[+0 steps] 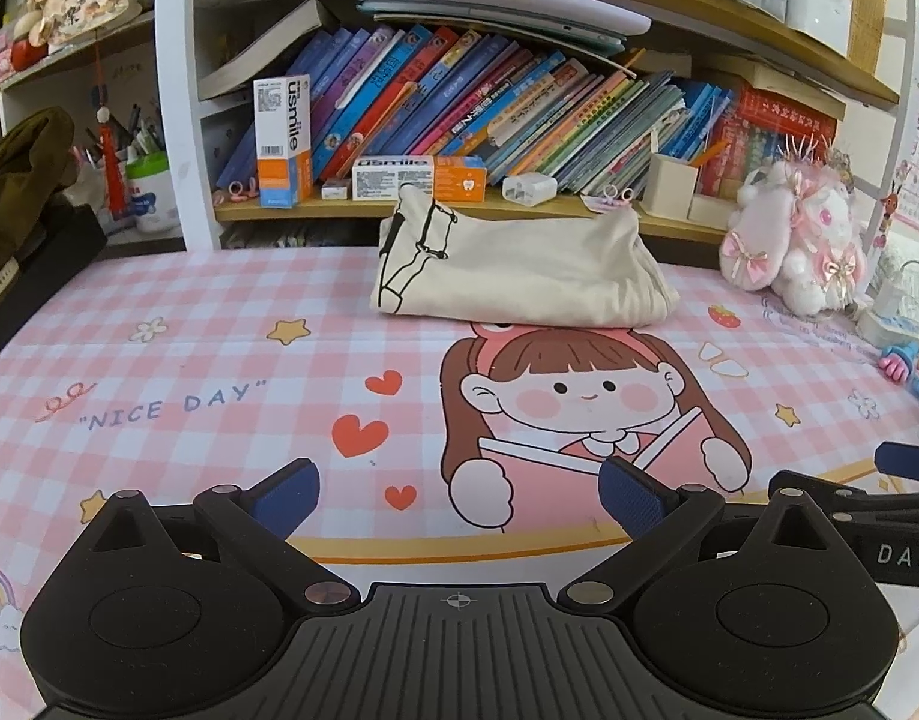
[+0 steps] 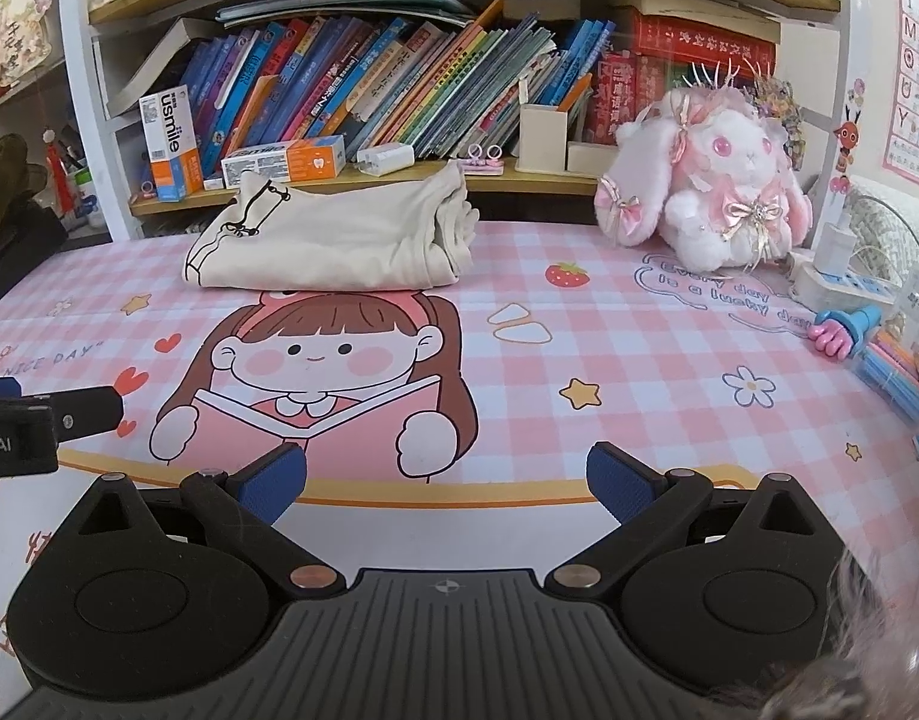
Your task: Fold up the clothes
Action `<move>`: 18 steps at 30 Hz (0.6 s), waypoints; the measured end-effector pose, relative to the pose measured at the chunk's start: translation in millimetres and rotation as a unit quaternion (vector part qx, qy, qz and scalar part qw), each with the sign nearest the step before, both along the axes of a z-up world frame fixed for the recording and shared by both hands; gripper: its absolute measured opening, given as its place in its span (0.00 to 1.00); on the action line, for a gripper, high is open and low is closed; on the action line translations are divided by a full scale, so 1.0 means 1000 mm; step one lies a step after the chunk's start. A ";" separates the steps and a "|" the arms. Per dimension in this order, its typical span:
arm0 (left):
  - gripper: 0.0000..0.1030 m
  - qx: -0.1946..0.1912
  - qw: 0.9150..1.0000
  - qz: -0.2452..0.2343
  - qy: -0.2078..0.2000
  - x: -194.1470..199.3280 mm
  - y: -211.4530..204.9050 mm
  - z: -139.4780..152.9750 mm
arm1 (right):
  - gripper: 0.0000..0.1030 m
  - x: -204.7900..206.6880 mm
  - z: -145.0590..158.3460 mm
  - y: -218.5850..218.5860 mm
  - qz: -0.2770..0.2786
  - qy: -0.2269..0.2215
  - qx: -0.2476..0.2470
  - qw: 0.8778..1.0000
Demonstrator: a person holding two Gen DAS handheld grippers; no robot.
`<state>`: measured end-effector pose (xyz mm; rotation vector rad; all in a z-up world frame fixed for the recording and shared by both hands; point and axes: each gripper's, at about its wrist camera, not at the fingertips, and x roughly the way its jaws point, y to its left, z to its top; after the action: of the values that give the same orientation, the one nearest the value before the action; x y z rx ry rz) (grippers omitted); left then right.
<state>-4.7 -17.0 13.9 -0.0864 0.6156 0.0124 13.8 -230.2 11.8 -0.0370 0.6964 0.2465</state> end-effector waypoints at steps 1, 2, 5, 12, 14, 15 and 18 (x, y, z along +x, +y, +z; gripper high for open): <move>0.98 0.002 1.000 0.000 0.001 0.000 0.000 0.000 | 0.98 0.001 0.000 0.000 0.000 0.001 0.000 1.000; 0.98 0.003 1.000 0.000 0.002 0.000 0.000 -0.001 | 0.98 0.001 0.000 0.001 0.000 0.000 0.000 1.000; 0.98 0.005 1.000 0.001 0.004 0.001 0.000 -0.001 | 0.98 0.003 -0.001 0.003 0.002 -0.003 -0.003 1.000; 0.98 -0.001 1.000 0.007 0.010 0.004 0.002 -0.003 | 0.98 0.008 -0.004 0.007 0.011 0.001 -0.007 1.000; 0.98 -0.003 1.000 0.009 0.011 0.006 0.003 -0.003 | 0.98 0.009 -0.005 0.008 0.012 0.001 -0.008 1.000; 0.98 -0.004 1.000 0.009 0.012 0.006 0.003 -0.003 | 0.98 0.010 -0.005 0.008 0.012 0.001 -0.009 1.000; 0.98 -0.004 1.000 0.009 0.015 0.008 0.003 -0.004 | 0.98 0.011 -0.007 0.009 0.012 0.002 -0.011 1.000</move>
<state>3.5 -14.0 9.6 -0.1008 0.6454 0.0294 25.3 -221.1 5.2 -0.0667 0.7029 0.2620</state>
